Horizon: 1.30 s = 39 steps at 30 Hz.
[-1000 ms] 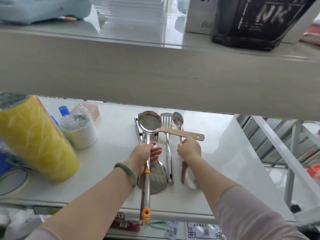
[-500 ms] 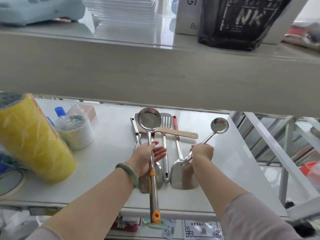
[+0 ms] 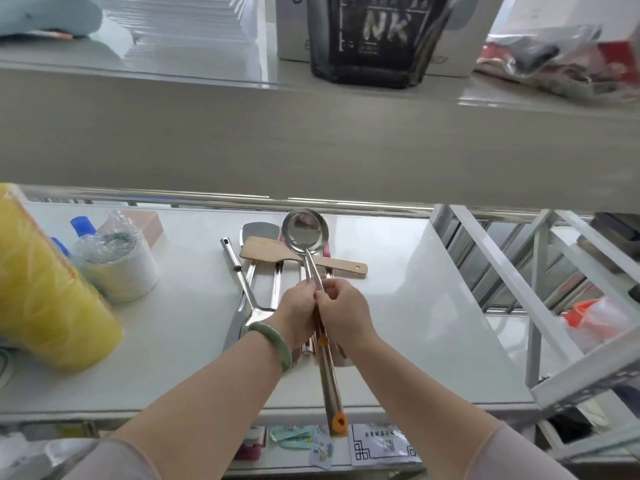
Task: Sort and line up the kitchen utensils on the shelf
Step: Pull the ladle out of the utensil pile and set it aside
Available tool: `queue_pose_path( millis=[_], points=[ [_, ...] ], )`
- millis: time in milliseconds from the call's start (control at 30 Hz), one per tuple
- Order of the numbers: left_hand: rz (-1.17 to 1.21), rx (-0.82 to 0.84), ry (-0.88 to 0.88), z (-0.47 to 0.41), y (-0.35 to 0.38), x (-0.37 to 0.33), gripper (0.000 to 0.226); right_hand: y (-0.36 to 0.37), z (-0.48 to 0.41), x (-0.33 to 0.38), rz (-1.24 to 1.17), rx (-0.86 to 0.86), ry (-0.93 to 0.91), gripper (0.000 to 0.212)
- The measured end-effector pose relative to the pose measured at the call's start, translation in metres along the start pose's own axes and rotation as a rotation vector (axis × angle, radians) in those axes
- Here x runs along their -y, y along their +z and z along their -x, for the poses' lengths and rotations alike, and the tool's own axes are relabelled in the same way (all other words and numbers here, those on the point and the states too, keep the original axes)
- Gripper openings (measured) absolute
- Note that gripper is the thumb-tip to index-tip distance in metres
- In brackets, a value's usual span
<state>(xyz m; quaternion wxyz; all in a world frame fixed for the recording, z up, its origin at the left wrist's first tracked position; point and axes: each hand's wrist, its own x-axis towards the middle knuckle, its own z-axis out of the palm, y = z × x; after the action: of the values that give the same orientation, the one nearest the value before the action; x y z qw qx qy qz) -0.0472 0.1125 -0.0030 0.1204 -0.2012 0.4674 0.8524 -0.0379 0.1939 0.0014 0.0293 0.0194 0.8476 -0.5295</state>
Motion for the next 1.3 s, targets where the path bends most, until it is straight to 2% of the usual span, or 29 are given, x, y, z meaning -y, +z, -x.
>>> queue_pose_path(
  millis=[67,133,300,467,600,733,833,900,1067,1200,1300],
  points=[
    [0.087,0.016,-0.036,0.000,0.005,0.003,0.032,-0.002,0.003,0.002,0.051,0.000,-0.006,0.019],
    [0.149,0.029,-0.059,0.000,0.010,0.004,0.034,-0.004,0.006,0.001,0.098,0.006,-0.005,0.017],
    [0.092,0.061,-0.098,-0.001,0.025,0.015,0.023,-0.017,0.008,-0.014,0.162,0.023,0.038,0.027],
    [-0.141,0.111,-0.125,0.000,0.048,0.024,0.036,-0.036,0.008,-0.029,0.230,-0.005,0.006,0.032],
    [-0.510,0.217,-0.130,0.005,0.052,0.029,0.039,-0.071,-0.017,-0.045,0.353,-0.106,0.028,0.032],
    [-0.590,0.083,-0.026,0.005,0.026,0.021,0.027,-0.125,-0.054,-0.072,0.534,-0.209,0.121,0.027],
    [-0.715,-0.019,0.122,0.006,-0.014,0.004,0.025,-0.149,-0.073,-0.088,0.583,-0.219,0.158,0.006],
    [-0.751,-0.119,0.192,0.009,-0.044,-0.008,0.030,-0.156,-0.083,-0.098,0.598,-0.213,0.169,0.009],
    [-0.626,-0.316,0.243,0.019,-0.094,-0.034,0.033,-0.152,-0.095,-0.114,0.616,-0.210,0.178,0.021],
    [-0.660,-0.406,0.274,0.020,-0.122,-0.043,0.033,-0.146,-0.096,-0.120,0.659,-0.214,0.218,0.014],
    [-0.727,-0.432,0.258,0.017,-0.134,-0.042,0.029,-0.143,-0.097,-0.120,0.670,-0.225,0.261,0.026]
  ],
)
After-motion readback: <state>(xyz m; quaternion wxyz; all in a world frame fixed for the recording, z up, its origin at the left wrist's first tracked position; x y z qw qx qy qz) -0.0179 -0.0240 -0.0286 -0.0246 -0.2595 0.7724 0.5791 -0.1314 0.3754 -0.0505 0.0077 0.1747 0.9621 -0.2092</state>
